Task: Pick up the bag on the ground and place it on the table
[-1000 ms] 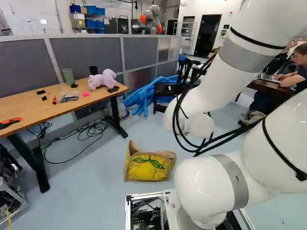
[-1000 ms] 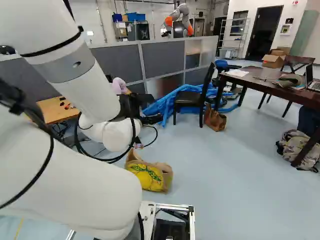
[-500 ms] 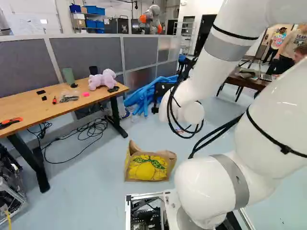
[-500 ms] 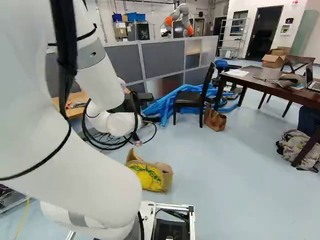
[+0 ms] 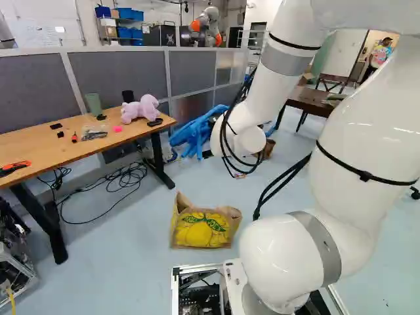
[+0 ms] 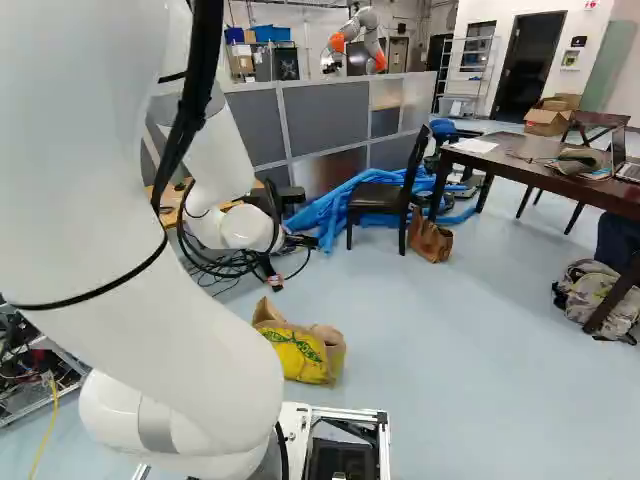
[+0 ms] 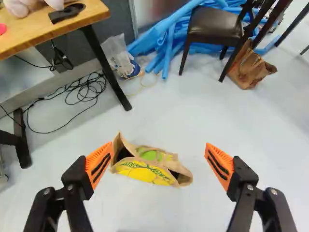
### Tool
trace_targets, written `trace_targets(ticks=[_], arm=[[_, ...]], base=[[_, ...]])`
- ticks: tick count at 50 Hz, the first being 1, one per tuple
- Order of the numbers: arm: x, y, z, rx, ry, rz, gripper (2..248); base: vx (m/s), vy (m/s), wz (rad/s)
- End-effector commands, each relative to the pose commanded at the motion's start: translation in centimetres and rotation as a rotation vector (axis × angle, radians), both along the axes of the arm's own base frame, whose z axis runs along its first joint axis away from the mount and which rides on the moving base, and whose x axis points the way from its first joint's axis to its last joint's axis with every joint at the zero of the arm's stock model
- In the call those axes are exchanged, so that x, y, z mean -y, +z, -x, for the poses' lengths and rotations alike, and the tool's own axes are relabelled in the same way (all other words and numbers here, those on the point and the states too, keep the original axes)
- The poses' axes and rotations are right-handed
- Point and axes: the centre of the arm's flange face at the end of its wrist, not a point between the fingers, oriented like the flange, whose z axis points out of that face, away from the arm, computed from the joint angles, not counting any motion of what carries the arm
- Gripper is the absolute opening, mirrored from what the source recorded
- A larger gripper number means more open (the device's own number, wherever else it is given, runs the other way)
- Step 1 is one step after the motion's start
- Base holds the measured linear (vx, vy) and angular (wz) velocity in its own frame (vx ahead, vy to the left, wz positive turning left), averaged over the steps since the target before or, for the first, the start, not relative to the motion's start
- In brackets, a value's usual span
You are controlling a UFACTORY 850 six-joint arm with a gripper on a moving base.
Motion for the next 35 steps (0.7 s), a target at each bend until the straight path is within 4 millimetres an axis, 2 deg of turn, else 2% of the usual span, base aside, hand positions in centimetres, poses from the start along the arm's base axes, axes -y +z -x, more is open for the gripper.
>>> trace_targets(ticks=[35], arm=[[-0.6,-1.5,-5.0,-0.254,0.004,0.021,247]], base=[[0.000,0.000,0.000]])
